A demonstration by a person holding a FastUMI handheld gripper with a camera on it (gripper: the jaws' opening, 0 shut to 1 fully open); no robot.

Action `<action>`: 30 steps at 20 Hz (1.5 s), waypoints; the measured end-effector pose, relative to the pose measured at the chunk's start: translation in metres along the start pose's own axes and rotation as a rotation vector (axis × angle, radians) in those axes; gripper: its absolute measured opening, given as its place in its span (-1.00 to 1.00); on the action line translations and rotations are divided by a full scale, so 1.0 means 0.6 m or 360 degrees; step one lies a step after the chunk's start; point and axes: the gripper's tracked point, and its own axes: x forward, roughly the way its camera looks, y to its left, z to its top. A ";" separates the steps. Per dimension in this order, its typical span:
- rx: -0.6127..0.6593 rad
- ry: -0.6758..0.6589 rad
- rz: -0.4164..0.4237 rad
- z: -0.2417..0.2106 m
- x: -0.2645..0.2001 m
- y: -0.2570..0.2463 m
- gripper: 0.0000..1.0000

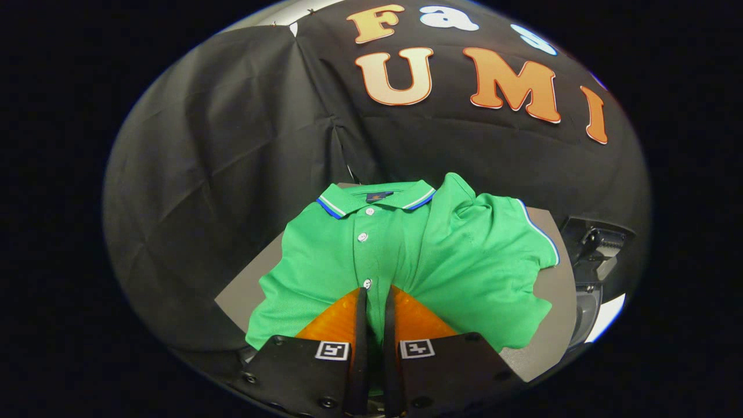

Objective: Put the clothes into the washing machine and then close the washing machine lid.

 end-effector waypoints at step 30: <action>0.0220 -0.0537 -0.0432 0.161 -0.321 -0.324 -0.84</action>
